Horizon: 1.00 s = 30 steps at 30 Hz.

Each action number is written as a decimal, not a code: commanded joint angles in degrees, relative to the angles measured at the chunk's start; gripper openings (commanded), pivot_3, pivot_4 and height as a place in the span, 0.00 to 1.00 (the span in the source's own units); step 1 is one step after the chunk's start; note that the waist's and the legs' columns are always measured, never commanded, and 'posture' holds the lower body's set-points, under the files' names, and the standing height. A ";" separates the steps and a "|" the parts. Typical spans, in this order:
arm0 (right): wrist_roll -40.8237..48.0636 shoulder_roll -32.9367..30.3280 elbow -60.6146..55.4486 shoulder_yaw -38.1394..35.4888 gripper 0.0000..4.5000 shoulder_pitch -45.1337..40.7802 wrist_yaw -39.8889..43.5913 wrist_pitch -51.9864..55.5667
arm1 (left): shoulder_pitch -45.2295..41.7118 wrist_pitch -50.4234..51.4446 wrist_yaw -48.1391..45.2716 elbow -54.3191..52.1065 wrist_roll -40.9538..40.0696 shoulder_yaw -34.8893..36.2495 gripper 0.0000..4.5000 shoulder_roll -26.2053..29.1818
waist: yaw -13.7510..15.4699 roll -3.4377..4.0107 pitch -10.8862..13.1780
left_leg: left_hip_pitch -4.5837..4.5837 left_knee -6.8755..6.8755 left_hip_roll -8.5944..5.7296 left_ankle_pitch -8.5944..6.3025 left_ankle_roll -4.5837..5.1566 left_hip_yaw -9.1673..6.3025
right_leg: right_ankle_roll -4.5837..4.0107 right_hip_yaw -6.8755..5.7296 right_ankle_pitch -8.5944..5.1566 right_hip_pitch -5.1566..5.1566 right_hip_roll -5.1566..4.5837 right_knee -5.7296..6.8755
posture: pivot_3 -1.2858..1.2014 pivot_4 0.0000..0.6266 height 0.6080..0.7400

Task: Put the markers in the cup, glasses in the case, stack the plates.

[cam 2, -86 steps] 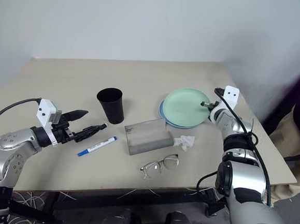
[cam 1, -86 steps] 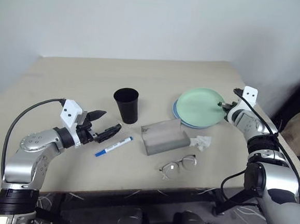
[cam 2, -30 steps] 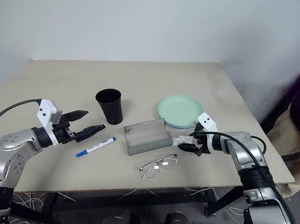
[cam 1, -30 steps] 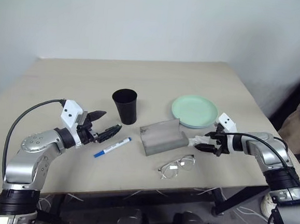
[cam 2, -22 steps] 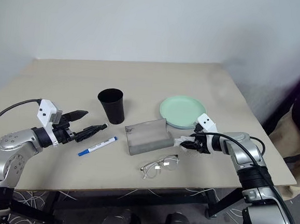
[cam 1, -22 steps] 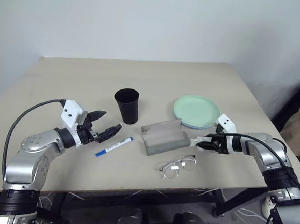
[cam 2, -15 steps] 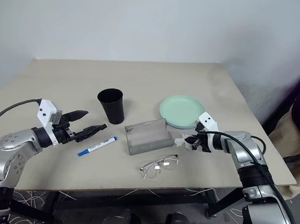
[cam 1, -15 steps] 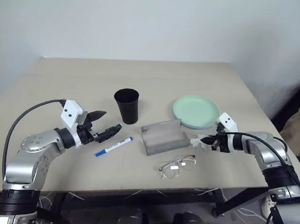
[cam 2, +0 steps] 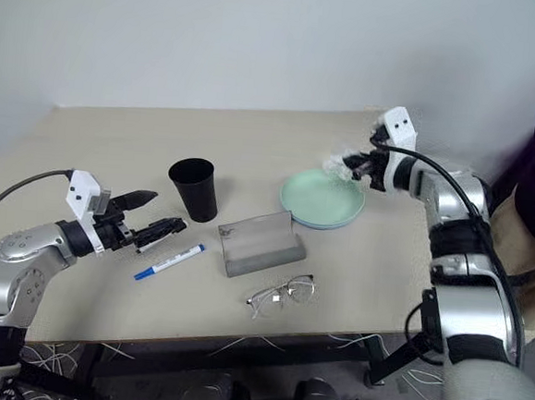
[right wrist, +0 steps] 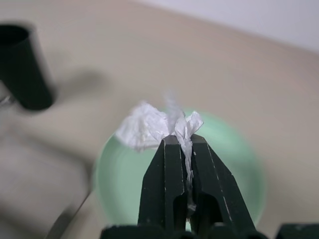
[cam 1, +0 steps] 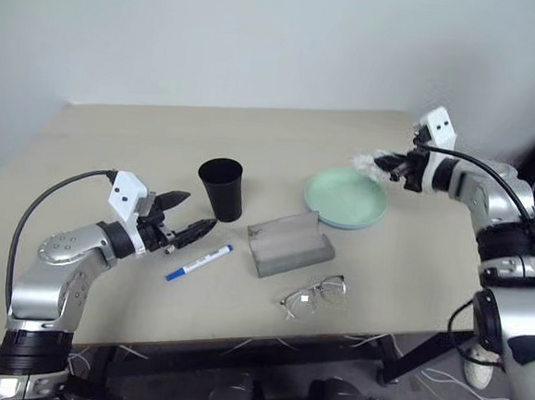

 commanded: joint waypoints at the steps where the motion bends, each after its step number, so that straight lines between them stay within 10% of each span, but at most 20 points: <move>1: -3.35 3.28 10.23 -0.05 0.01 -3.91 -5.09 -7.99 | -1.34 -1.25 -0.42 -0.13 0.87 -0.07 1.00 0.73 | 0.03 0.00 0.00 | 0.00 -0.02 0.00 0.02 -0.06 0.03 | -0.01 0.00 0.00 0.00 0.00 0.00 | 0.52 0.00 0.72; 5: -5.37 6.29 18.63 -0.47 0.15 -6.91 -8.81 -13.47 | -0.68 -1.04 -0.56 -0.75 0.73 0.34 1.00 0.84 | 0.01 0.00 0.00 | -0.04 -0.06 -0.02 0.22 -0.48 0.16 | -0.01 0.02 0.01 -0.05 -0.01 0.02 | 0.52 0.00 0.72; 16: -4.91 4.16 20.81 -4.37 0.99 -8.55 -7.05 -17.81 | 0.24 -0.40 0.99 -4.93 1.56 -0.93 1.00 0.21 | -0.67 0.02 0.01 | 0.00 -0.06 -0.02 0.21 -0.57 0.27 | -0.01 0.14 0.01 -0.05 0.00 0.03 | 0.52 0.00 0.72; 30: 9.20 -8.81 -21.30 -4.29 0.99 7.88 24.59 8.38 | -10.44 8.78 4.37 -17.71 5.97 -17.04 1.00 -2.15 | 0.08 0.06 0.02 | -0.01 0.12 -0.03 0.01 -0.21 0.08 | -0.01 0.09 0.01 0.04 0.00 0.06 | 0.52 0.00 0.72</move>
